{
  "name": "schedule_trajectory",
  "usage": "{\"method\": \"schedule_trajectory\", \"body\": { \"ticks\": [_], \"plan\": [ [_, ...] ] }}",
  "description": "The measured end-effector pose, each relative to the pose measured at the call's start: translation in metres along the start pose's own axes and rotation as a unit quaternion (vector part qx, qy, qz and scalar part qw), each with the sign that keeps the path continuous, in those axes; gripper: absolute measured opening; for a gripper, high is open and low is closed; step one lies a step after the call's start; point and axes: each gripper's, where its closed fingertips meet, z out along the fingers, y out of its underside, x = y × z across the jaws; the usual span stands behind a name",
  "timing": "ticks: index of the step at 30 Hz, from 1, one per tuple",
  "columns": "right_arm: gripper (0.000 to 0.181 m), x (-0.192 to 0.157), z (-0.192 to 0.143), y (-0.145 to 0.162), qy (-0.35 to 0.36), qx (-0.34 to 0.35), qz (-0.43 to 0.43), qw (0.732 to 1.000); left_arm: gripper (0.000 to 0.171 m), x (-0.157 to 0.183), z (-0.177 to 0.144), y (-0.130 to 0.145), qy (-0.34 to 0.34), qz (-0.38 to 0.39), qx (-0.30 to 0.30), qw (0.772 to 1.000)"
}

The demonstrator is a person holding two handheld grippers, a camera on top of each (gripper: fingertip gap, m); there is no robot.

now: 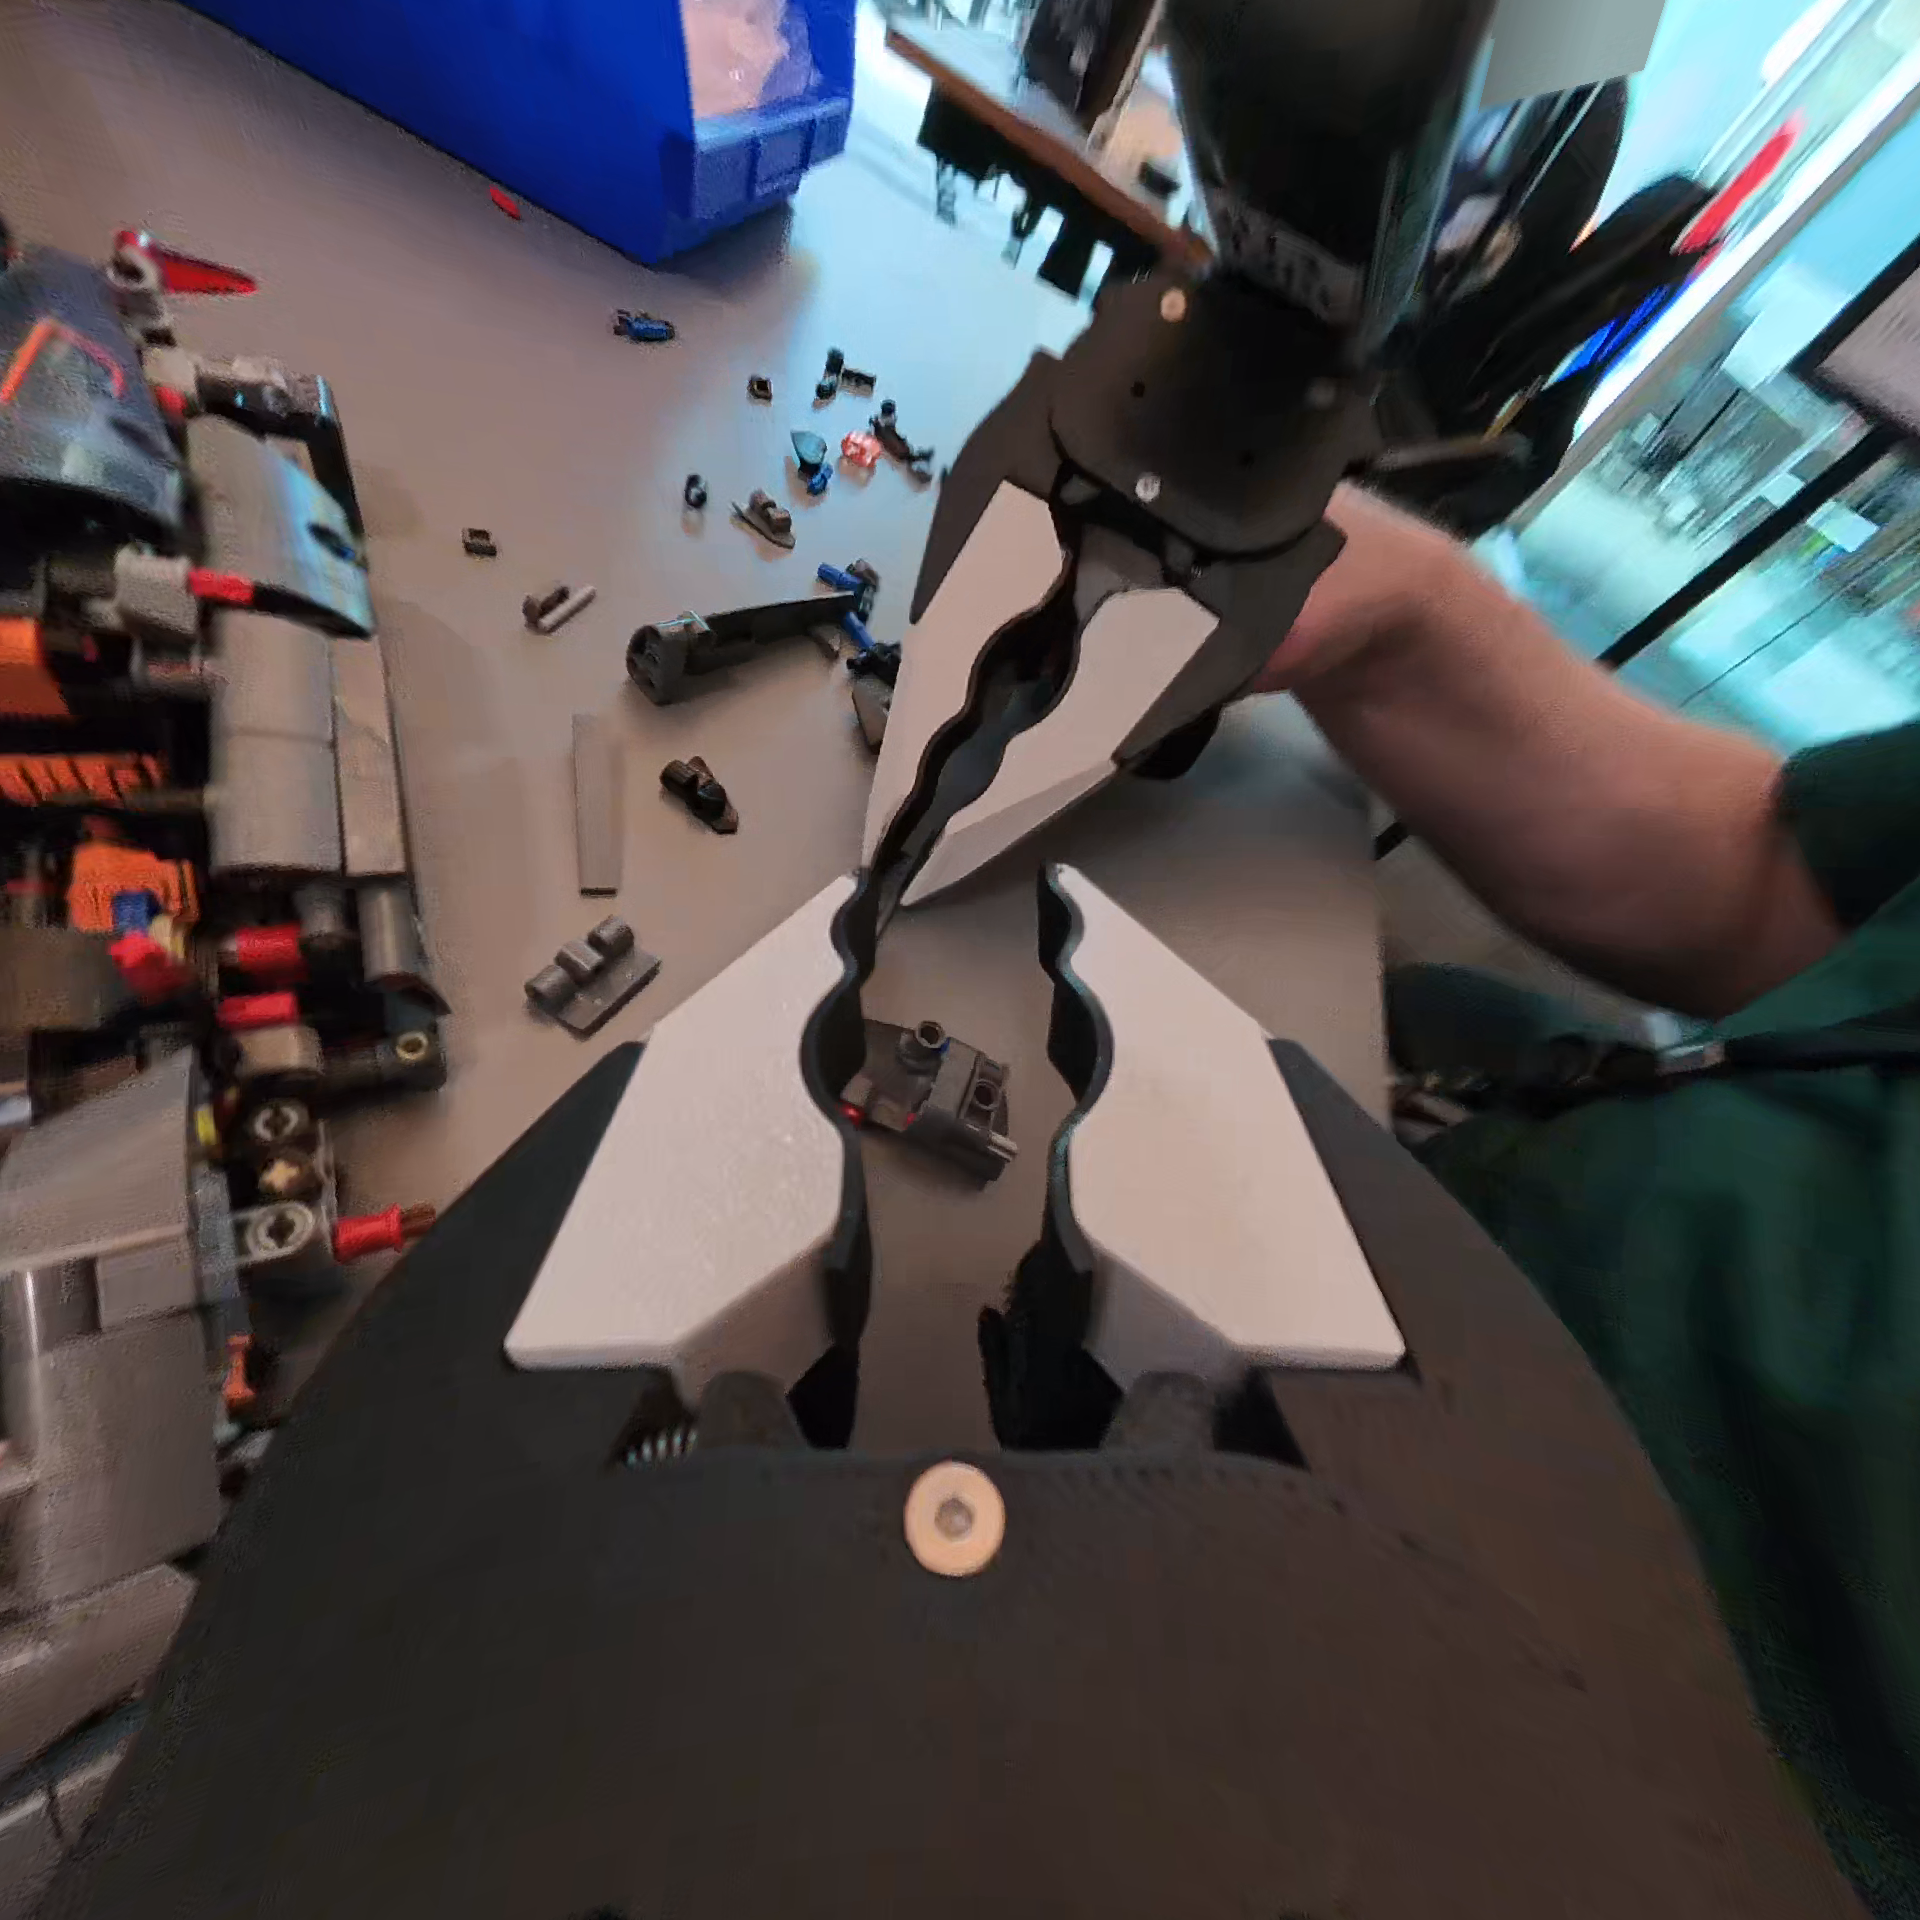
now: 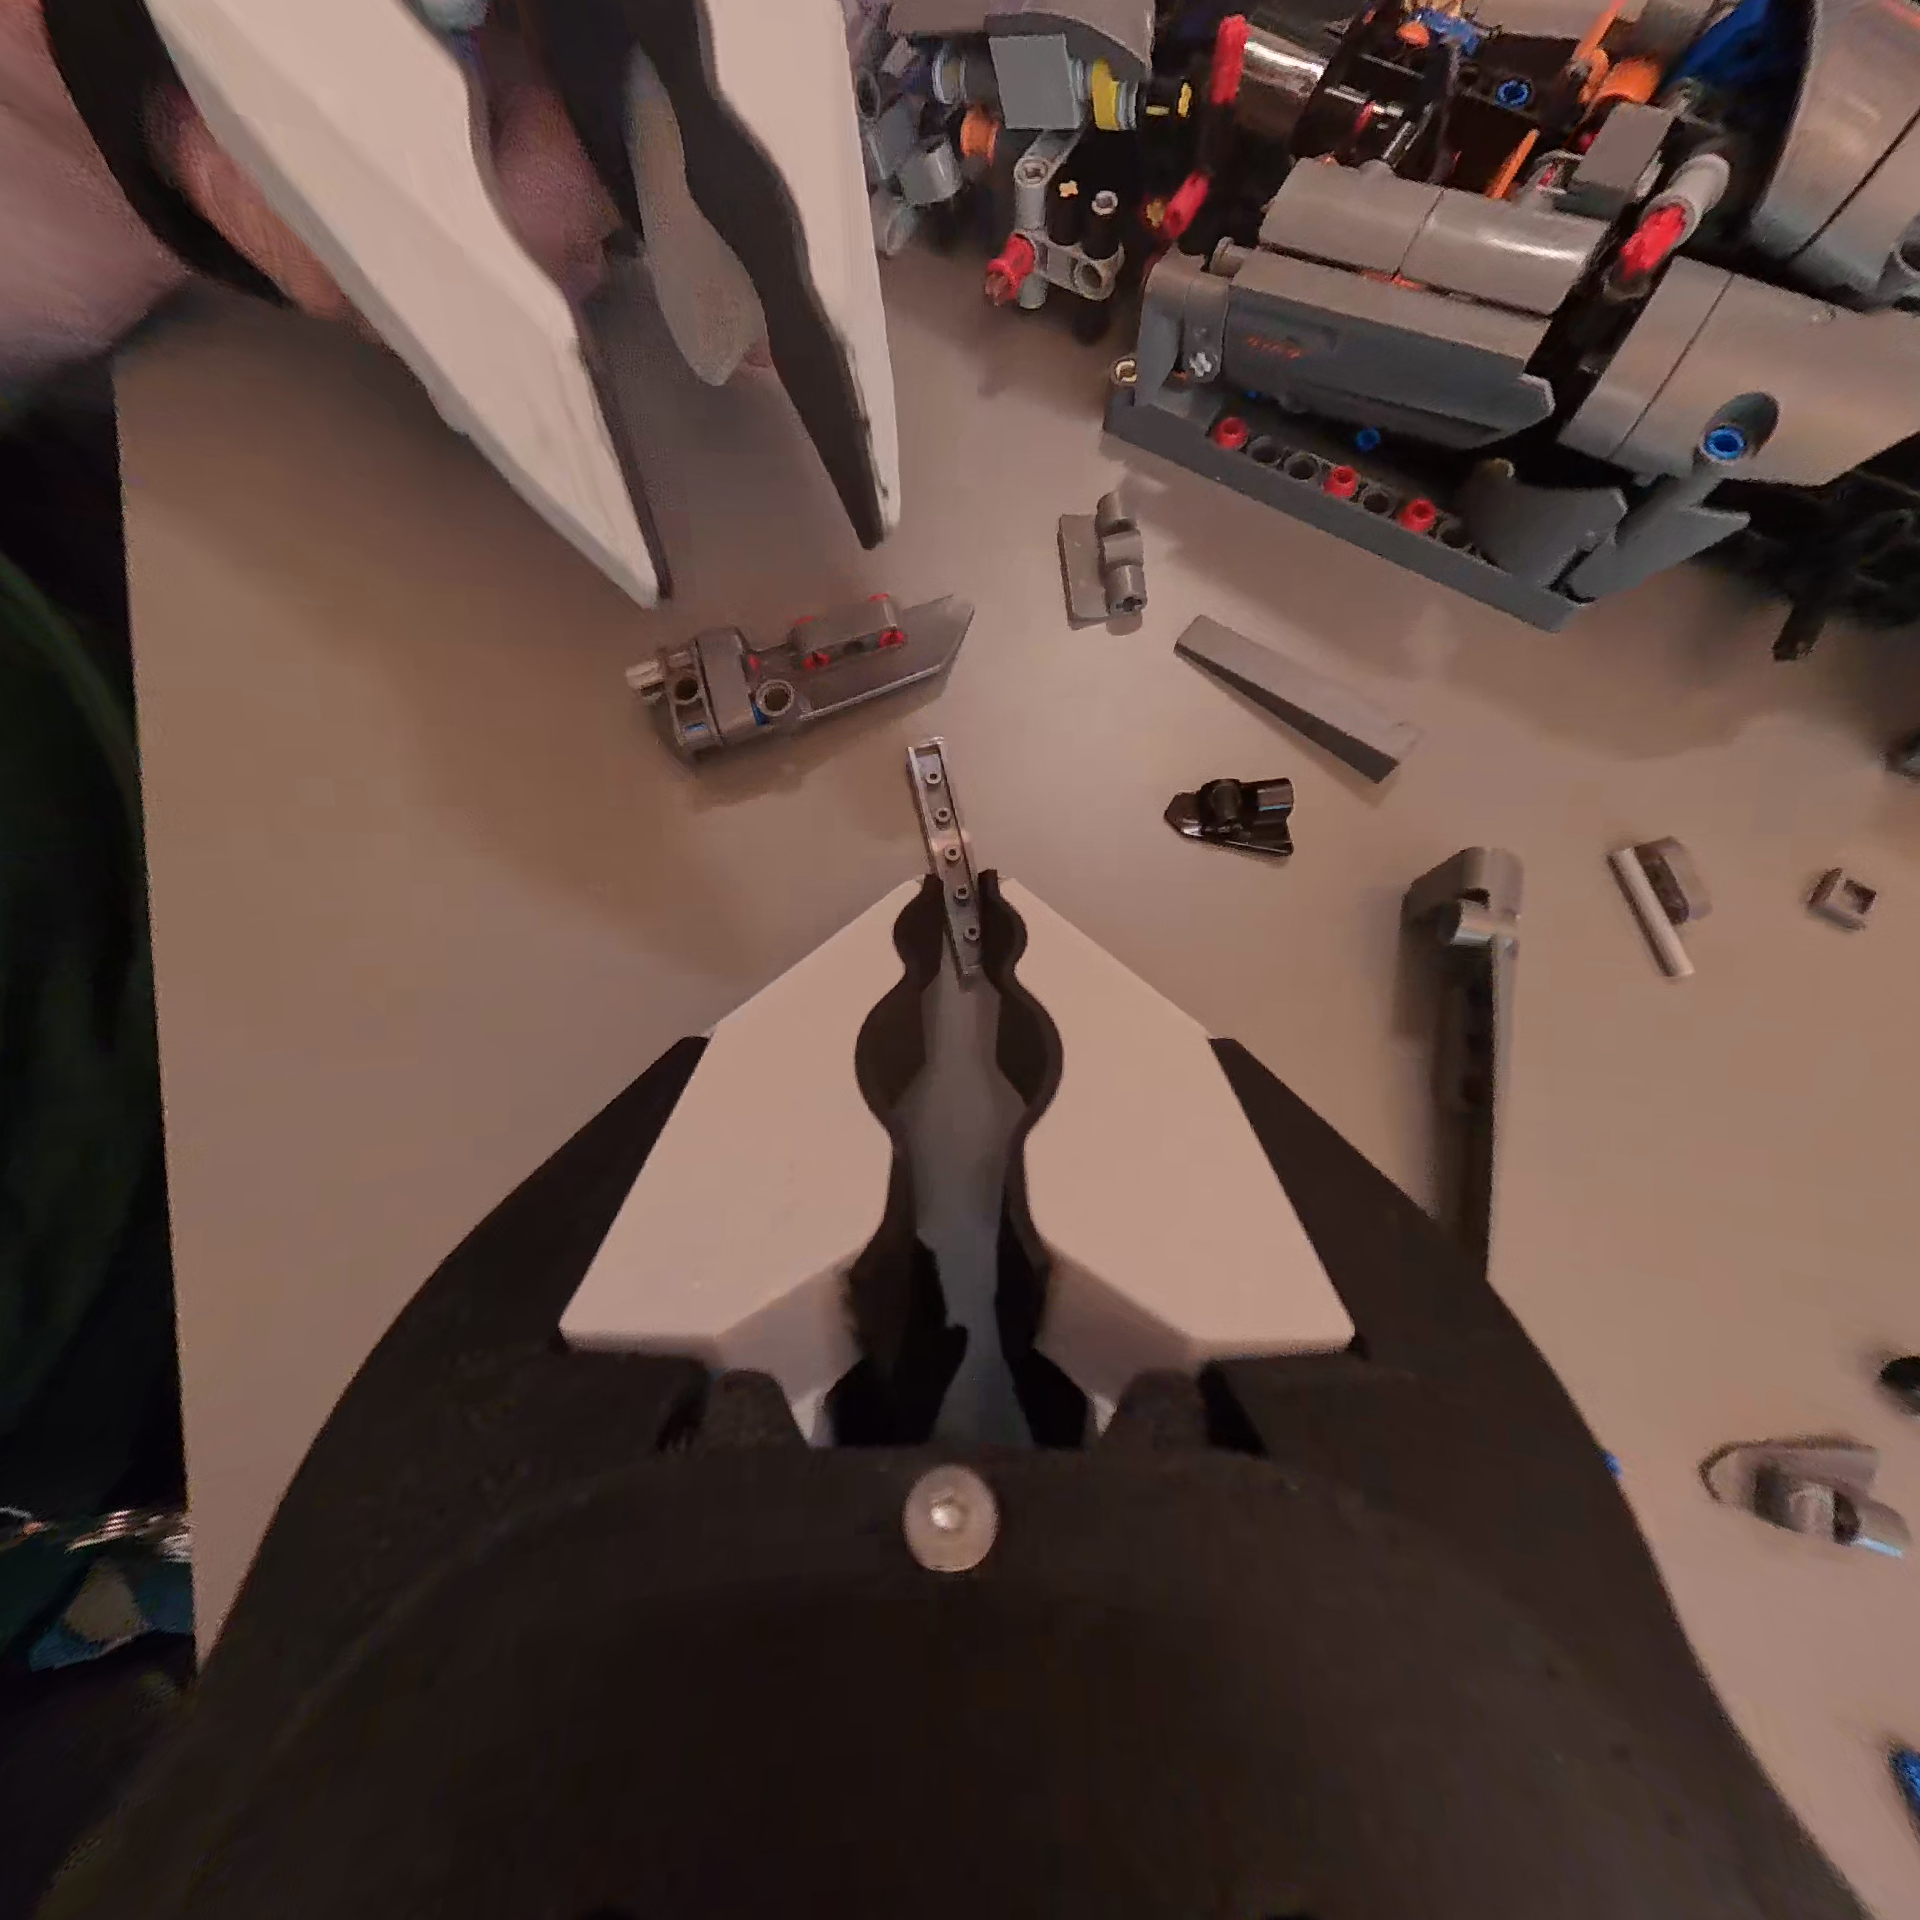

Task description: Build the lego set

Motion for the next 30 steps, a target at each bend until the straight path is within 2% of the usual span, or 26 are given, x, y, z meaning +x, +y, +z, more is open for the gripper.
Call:
{"method": "schedule_trajectory", "body": {
  "ticks": [3, 7, 9, 11, 15, 17, 19, 22, 24, 28, 30],
  "plan": [
    [0.004, -0.004, -0.007, -0.004, -0.017, 0.021, 0.023, 0.999, 0.031, 0.000, 0.010, 0.008, -0.056, 0.116, -0.058, 0.990],
    [0.004, -0.009, -0.017, -0.011, -0.040, 0.039, 0.049, 0.997, 0.027, 0.000, 0.019, 0.011, -0.109, 0.247, -0.105, 0.957],
    [0.004, -0.015, -0.022, -0.017, -0.060, 0.052, 0.056, 0.995, 0.017, 0.001, 0.023, 0.013, -0.128, 0.300, -0.122, 0.938],
    [0.004, -0.018, -0.027, -0.023, -0.074, 0.065, 0.065, 0.993, 0.007, -0.001, 0.025, 0.013, -0.149, 0.340, -0.133, 0.919],
    [0.000, -0.023, -0.032, -0.030, -0.102, 0.092, 0.075, 0.988, 0.001, -0.002, 0.028, 0.017, -0.162, 0.364, -0.145, 0.905],
    [0.000, -0.020, -0.031, -0.026, -0.084, 0.081, 0.068, 0.991, 0.001, -0.003, 0.027, 0.020, -0.158, 0.356, -0.156, 0.908],
    [0.000, -0.015, -0.035, -0.023, -0.041, 0.075, 0.036, 0.996, 0.001, -0.006, 0.025, 0.019, -0.156, 0.322, -0.154, 0.921],
    [0.017, -0.015, -0.047, -0.033, 0.028, 0.091, -0.048, 0.994, 0.001, 0.002, 0.022, 0.014, -0.099, 0.249, -0.123, 0.956],
    [0.020, -0.019, -0.048, -0.037, 0.075, 0.078, -0.122, 0.987, 0.001, 0.009, 0.021, 0.015, -0.053, 0.212, -0.127, 0.968],
    [0.006, -0.022, -0.034, -0.029, 0.130, 0.001, -0.226, 0.965, 0.001, 0.014, 0.019, 0.014, -0.015, 0.165, -0.143, 0.976],
    [0.005, -0.023, -0.029, -0.028, 0.138, -0.009, -0.246, 0.959, 0.001, 0.012, 0.017, 0.016, 0.000, 0.133, -0.152, 0.979]
  ]
}}
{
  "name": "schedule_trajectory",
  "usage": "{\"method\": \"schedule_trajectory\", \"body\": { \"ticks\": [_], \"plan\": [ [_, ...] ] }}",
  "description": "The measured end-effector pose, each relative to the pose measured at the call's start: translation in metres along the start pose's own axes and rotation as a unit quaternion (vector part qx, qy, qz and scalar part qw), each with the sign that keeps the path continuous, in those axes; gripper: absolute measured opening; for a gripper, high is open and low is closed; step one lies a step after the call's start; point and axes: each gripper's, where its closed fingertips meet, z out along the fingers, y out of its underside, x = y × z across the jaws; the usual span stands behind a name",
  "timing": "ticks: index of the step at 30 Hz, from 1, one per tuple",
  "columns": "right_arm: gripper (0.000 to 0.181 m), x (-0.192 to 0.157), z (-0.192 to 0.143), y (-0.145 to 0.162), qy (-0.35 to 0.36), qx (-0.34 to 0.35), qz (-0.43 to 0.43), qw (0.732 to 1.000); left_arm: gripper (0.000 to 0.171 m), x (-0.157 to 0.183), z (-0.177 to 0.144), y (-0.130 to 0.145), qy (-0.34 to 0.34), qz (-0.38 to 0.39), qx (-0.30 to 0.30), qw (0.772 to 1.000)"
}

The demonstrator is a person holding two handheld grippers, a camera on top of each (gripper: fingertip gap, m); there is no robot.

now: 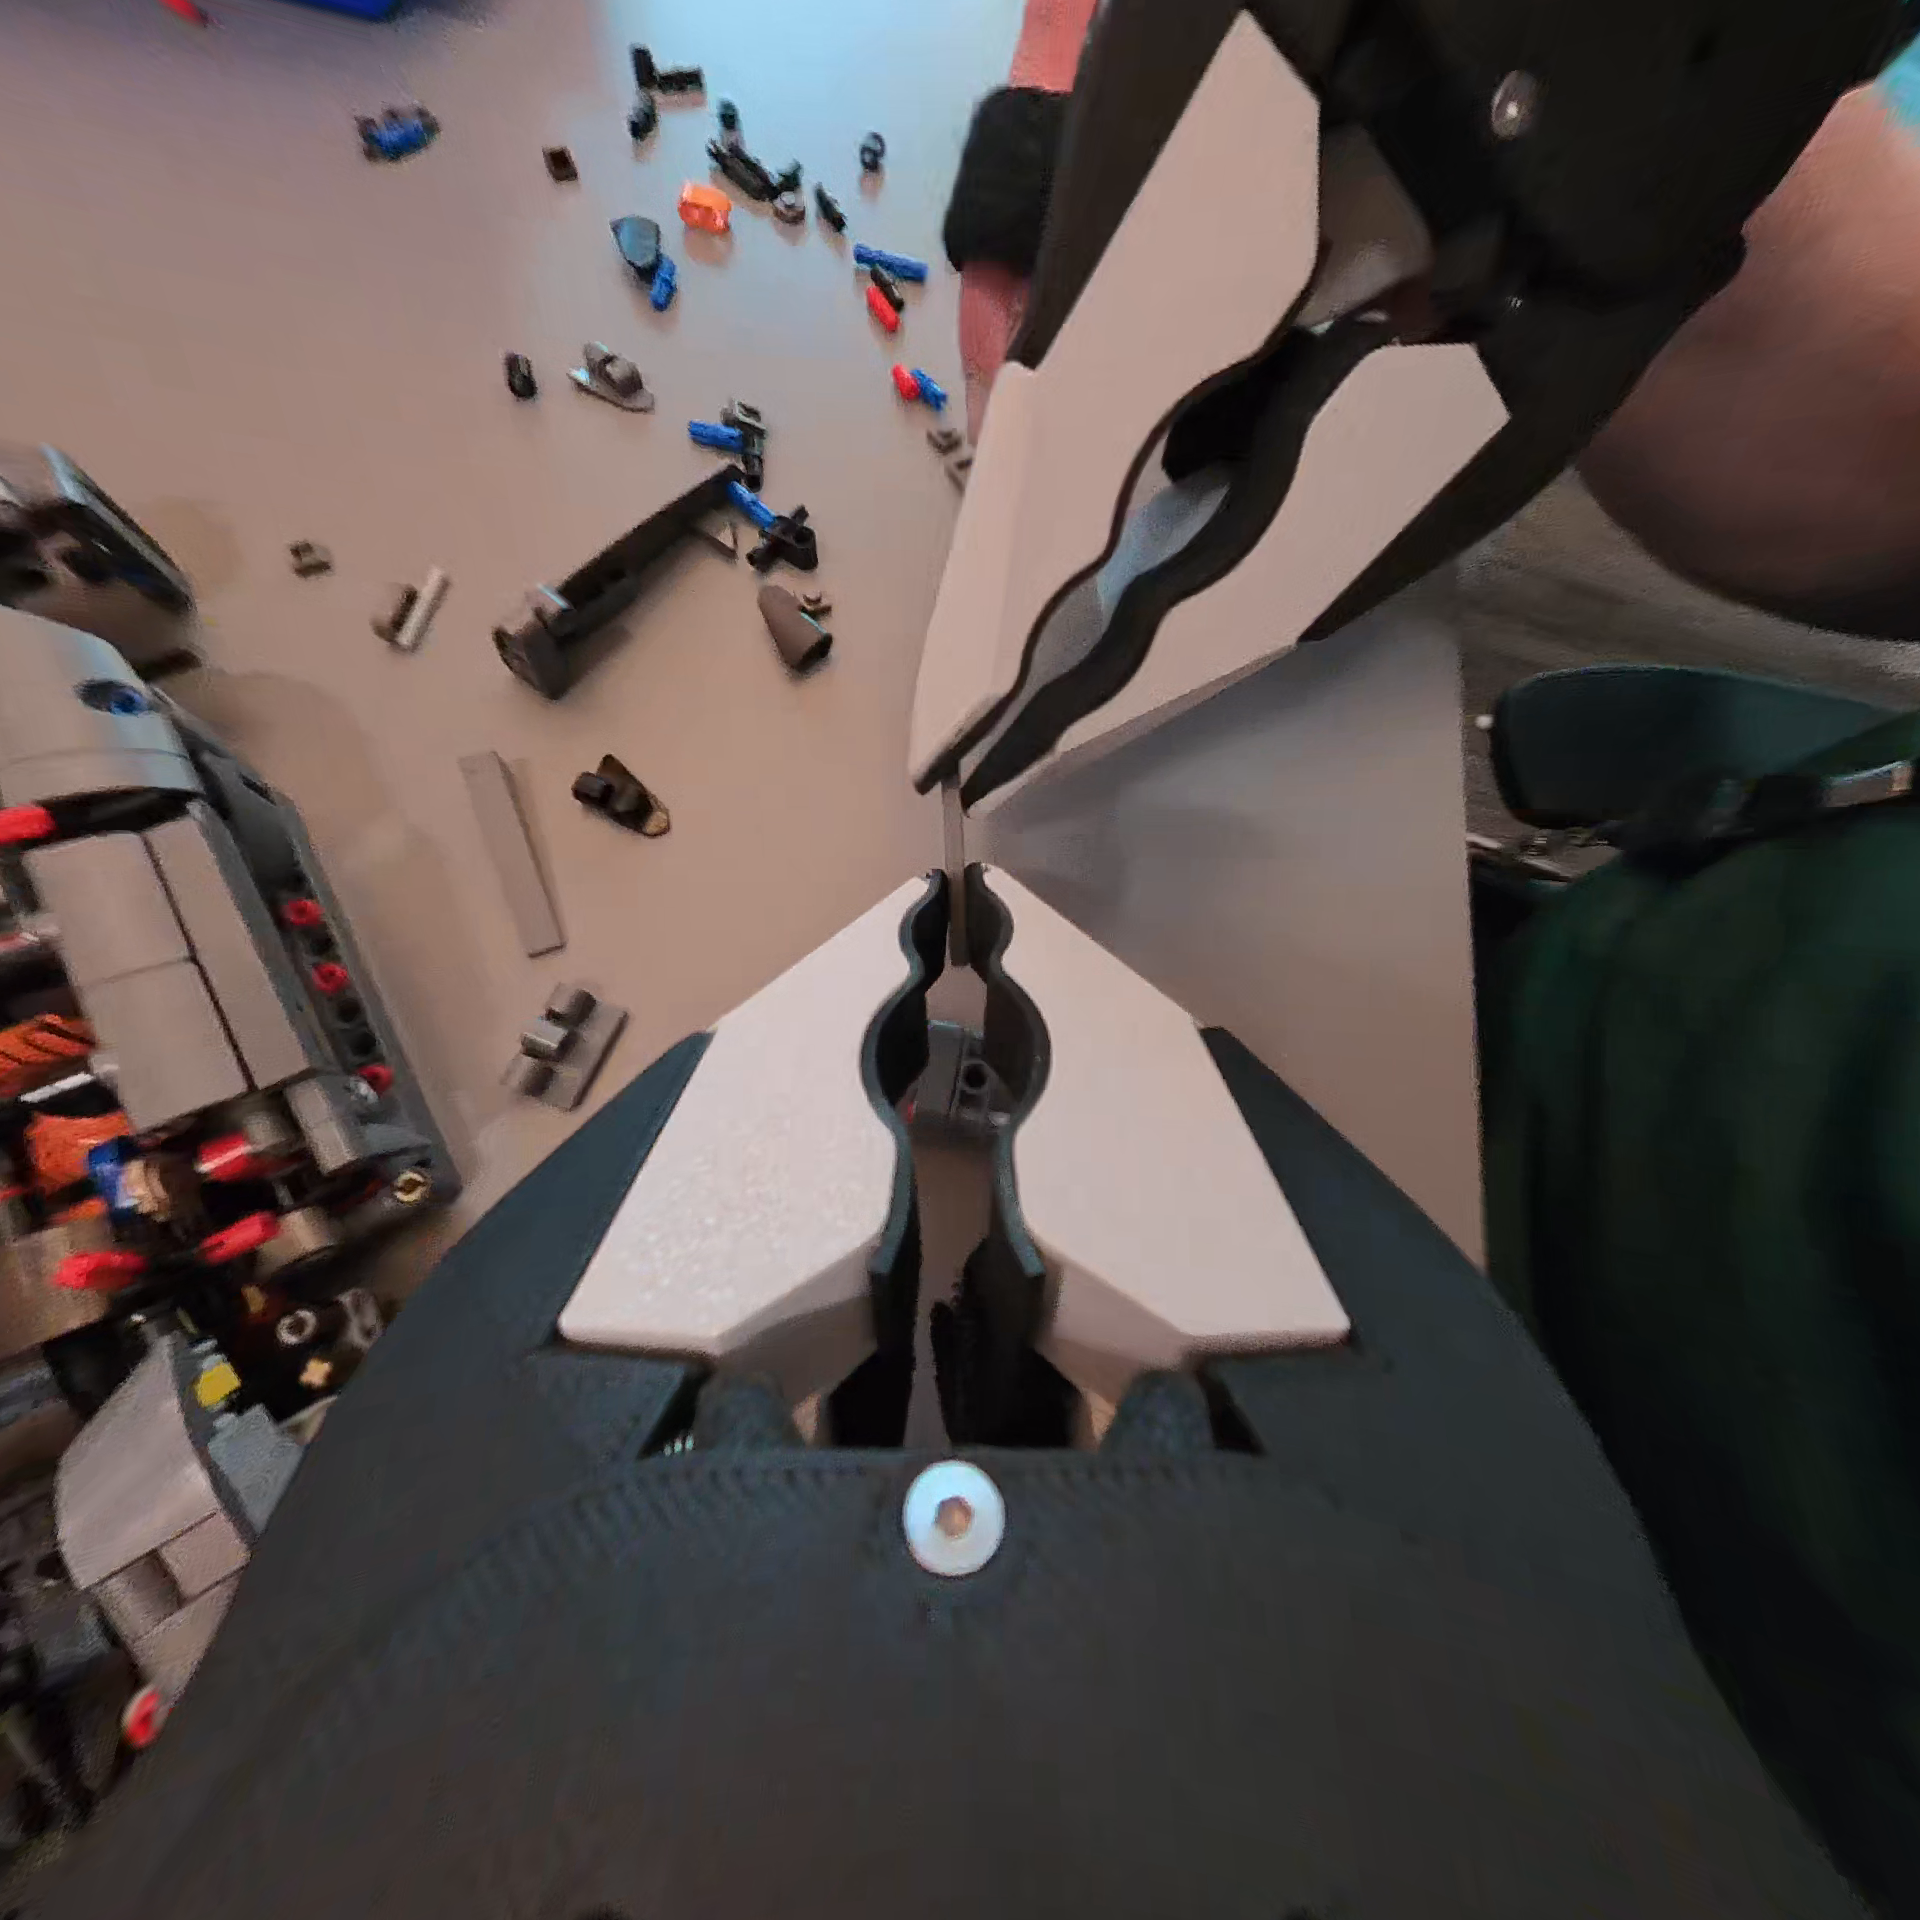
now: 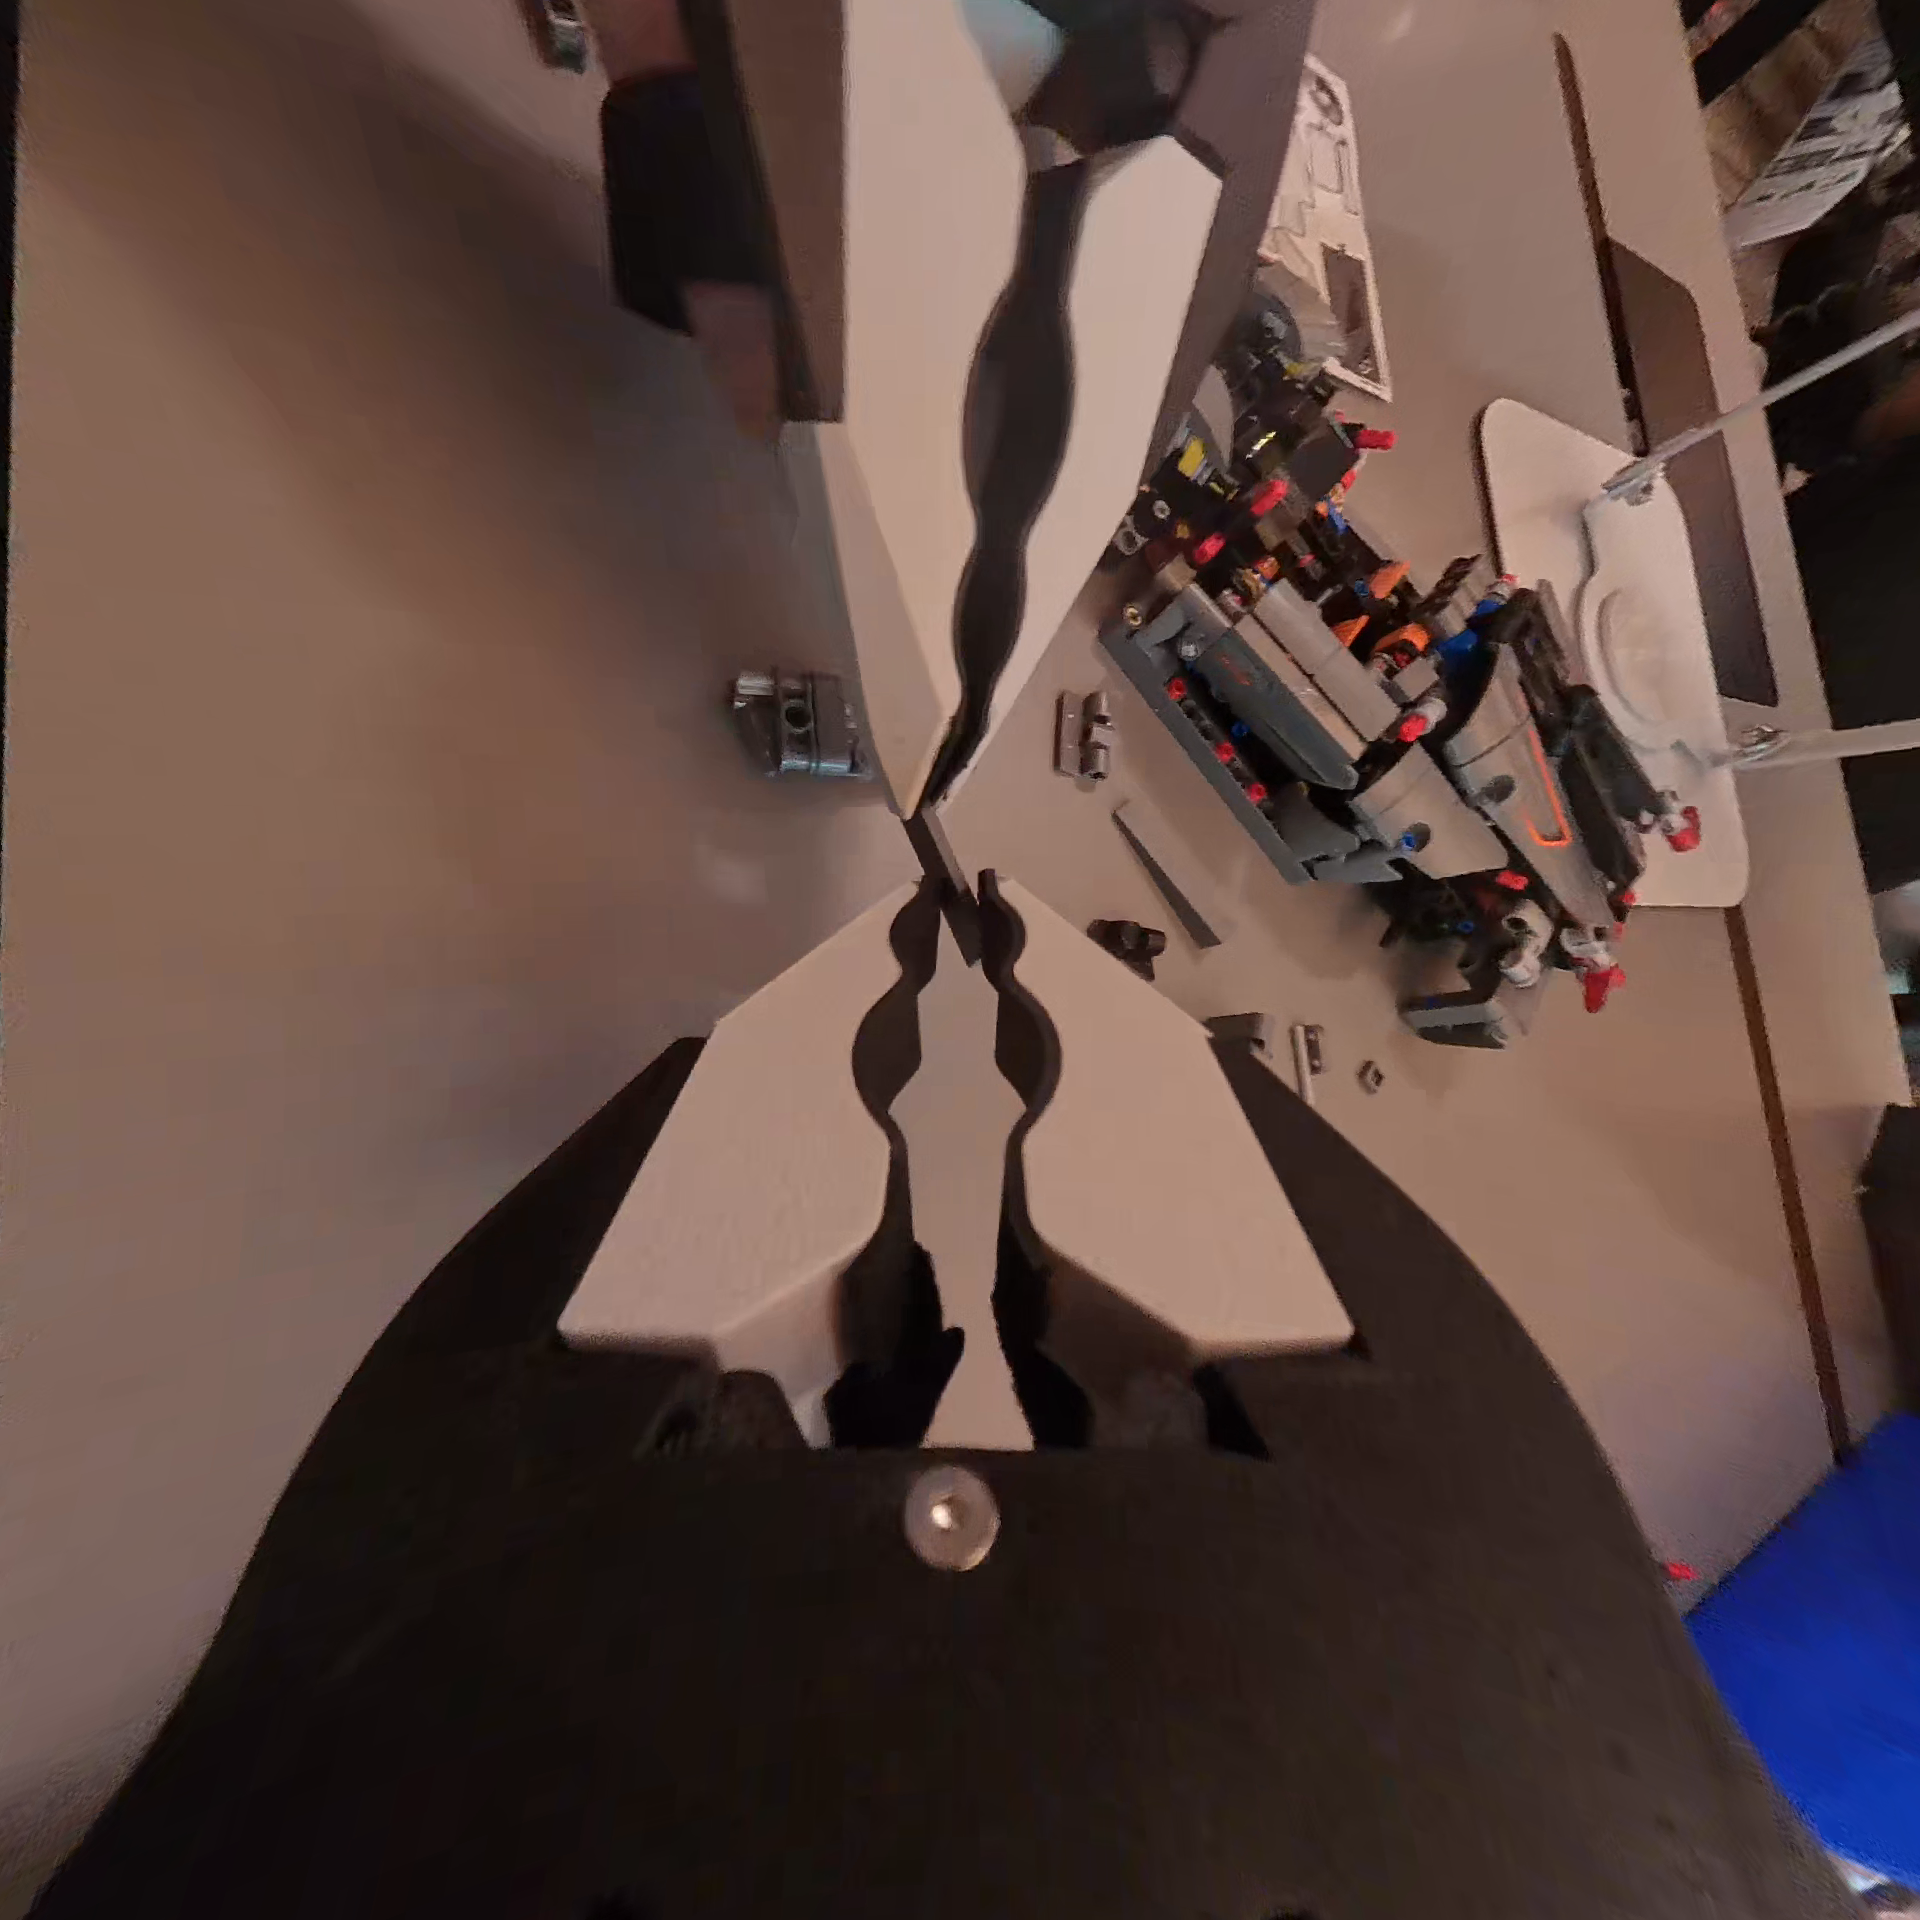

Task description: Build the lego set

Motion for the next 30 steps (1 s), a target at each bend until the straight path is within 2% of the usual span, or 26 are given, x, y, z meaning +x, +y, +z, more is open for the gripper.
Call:
{"method": "schedule_trajectory", "body": {
  "ticks": [3, 6, 10, 12, 14, 16, 17, 19, 23, 24, 28, 30],
  "plan": [
    [0.002, -0.001, 0.001, -0.001, -0.020, 0.013, 0.055, 0.998, 0.001, -0.003, -0.006, -0.004, 0.023, -0.045, 0.032, 0.998],
    [0.000, -0.001, -0.002, -0.006, -0.061, 0.059, 0.143, 0.986, 0.009, 0.002, -0.015, -0.017, 0.023, -0.026, 0.081, 0.996],
    [0.000, -0.005, -0.005, -0.011, -0.107, 0.101, 0.211, 0.966, 0.016, 0.003, -0.015, -0.013, -0.001, 0.002, 0.074, 0.997],
    [0.000, -0.006, -0.006, -0.012, -0.107, 0.108, 0.211, 0.966, 0.005, 0.002, -0.014, -0.010, 0.007, -0.021, 0.077, 0.997],
    [0.002, -0.004, -0.007, -0.014, -0.097, 0.113, 0.210, 0.966, 0.002, 0.005, -0.016, -0.012, 0.037, -0.051, 0.095, 0.993],
    [0.010, 0.012, -0.010, -0.016, -0.029, 0.118, 0.189, 0.974, 0.001, 0.000, -0.019, -0.015, 0.044, -0.094, 0.112, 0.988],
    [0.020, 0.016, -0.014, -0.019, 0.009, 0.117, 0.158, 0.980, 0.001, 0.000, -0.021, -0.016, 0.059, -0.117, 0.120, 0.984],
    [0.017, 0.016, -0.019, -0.025, 0.067, 0.102, 0.077, 0.990, 0.001, -0.001, -0.024, -0.020, 0.090, -0.164, 0.143, 0.972],
    [0.012, 0.006, -0.009, -0.023, 0.104, 0.045, -0.005, 0.994, 0.001, 0.001, -0.023, -0.021, 0.130, -0.212, 0.152, 0.957],
    [0.005, 0.007, -0.009, -0.021, 0.112, 0.037, -0.009, 0.993, 0.001, 0.002, -0.022, -0.019, 0.131, -0.214, 0.145, 0.957],
    [0.005, 0.009, -0.008, -0.021, 0.090, 0.051, 0.045, 0.994, 0.001, 0.001, -0.022, -0.020, 0.106, -0.193, 0.151, 0.964],
    [0.005, 0.010, -0.010, -0.020, 0.075, 0.068, 0.083, 0.991, 0.013, 0.004, -0.027, -0.026, 0.102, -0.179, 0.164, 0.965]
  ]
}}
